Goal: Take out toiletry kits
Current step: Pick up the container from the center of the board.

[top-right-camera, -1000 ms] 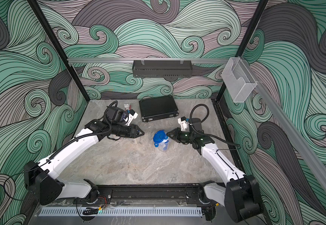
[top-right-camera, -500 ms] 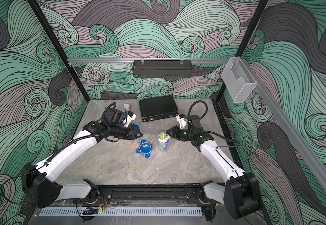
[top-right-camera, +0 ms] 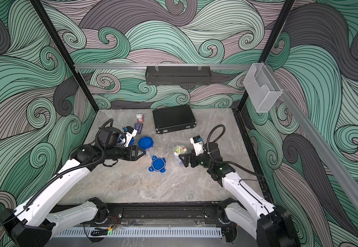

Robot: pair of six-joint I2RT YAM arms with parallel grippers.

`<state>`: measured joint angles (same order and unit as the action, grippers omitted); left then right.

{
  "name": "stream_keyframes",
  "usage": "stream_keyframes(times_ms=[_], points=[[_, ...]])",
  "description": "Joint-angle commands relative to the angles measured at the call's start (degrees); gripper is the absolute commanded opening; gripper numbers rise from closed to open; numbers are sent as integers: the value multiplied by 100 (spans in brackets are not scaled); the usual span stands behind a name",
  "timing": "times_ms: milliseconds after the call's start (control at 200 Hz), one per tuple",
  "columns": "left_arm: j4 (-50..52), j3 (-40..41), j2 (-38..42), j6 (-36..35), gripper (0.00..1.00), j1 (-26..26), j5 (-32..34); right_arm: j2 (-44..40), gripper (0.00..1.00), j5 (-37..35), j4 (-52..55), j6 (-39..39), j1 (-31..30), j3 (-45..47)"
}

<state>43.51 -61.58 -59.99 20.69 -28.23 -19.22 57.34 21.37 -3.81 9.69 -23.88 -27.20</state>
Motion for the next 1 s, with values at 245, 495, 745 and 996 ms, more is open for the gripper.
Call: stream_keyframes(times_ms=[245, 495, 745, 996], points=[[163, 267, 276, -165, 55, 54, 95, 179, 99, -262, -3216, -703, -232, 1294], [158, 340, 272, -218, 55, 54, 42, 1388, 99, -391, -4409, -1133, -486, 1379], [113, 408, 286, -232, 56, 61, 60, 2626, 99, -477, -5695, -1254, -602, 1348], [126, 434, 242, -270, 56, 71, 94, 4079, 96, -579, -7490, -1192, -609, 1291]])
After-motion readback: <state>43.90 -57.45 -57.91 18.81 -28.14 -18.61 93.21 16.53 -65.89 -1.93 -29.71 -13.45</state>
